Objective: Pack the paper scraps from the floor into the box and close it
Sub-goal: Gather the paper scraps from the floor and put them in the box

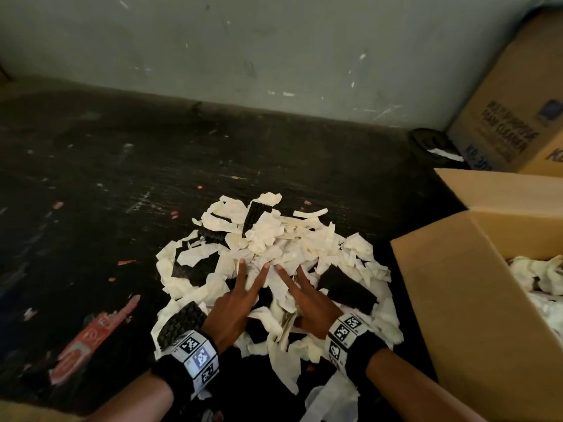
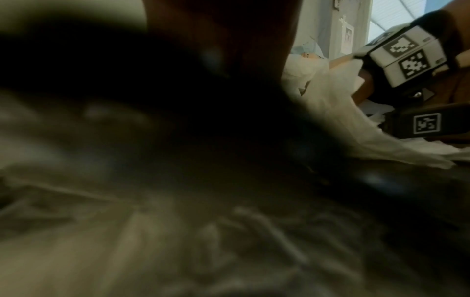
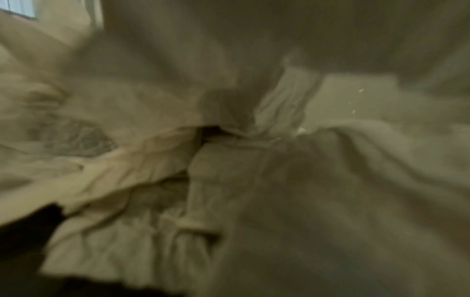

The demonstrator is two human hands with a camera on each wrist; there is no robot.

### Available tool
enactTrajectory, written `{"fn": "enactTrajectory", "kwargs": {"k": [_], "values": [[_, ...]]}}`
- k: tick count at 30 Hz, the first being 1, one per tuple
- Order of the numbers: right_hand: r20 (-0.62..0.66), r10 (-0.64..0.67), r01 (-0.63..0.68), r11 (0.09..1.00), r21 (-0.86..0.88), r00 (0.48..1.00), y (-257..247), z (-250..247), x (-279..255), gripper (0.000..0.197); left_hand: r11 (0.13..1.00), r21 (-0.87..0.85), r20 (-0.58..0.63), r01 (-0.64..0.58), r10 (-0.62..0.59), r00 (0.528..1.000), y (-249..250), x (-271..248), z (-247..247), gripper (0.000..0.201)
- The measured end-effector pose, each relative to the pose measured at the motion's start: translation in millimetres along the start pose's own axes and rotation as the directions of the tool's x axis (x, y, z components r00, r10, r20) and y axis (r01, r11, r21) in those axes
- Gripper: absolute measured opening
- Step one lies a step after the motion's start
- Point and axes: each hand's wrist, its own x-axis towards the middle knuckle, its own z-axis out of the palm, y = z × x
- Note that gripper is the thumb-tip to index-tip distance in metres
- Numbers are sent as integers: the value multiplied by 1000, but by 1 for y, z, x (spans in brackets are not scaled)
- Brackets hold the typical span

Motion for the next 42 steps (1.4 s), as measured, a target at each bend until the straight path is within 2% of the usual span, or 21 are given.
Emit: {"fn": "enactTrajectory", "kwargs": {"k": [6,9,12,15,18,21,23,25,28,29,31,35,40,42], "values": [[-95,30,-28,999,19,995,-17,-18,-9,127,999,-33,-65,10,-12,998,11,-3,-26,109],[-142,19,-18,1000,11,990,-27,-43,-17,121,999,-33,-108,14,-18,994,24,-8,-55,97],[-201,-12,9,1000,-13,980,-32,-67,-26,121,999,-44,-149,-26,20,989,32,-11,-80,92],[-268,-50,35,998,-59,962,-32,-90,-34,126,995,-27,-216,-96,88,972,41,-10,-100,96],[-322,-66,47,997,-68,944,-29,-117,-47,129,991,-44,-205,-124,113,972,62,-12,-126,90],[-369,-82,77,997,-28,926,-24,-151,-72,122,986,-68,-228,-150,131,965,96,-17,-156,71],[-399,-97,100,995,-14,912,-20,-176,-90,114,986,-47,-261,-160,142,955,116,-13,-171,82],[-437,-120,120,992,-26,892,-12,-200,-112,110,984,-44,-298,-170,150,943,140,-4,-183,82],[-530,-173,151,985,-85,830,12,-233,-147,112,978,36,-357,-204,204,911,189,6,-202,88],[-562,-194,161,981,-109,804,25,-244,-162,112,973,55,-378,-225,229,897,212,9,-207,86],[-591,-197,154,980,-123,782,54,-265,-194,112,958,65,-404,-280,282,870,259,14,-212,81],[-612,-169,120,986,-119,773,120,-296,-256,113,927,54,-413,-371,359,837,352,26,-206,77],[-554,-105,81,994,-69,826,200,-305,-316,112,914,4,-356,-405,380,854,450,53,-172,68],[-551,-87,86,996,-29,830,225,-301,-329,115,909,-11,-348,-417,387,854,481,67,-154,59]]}}
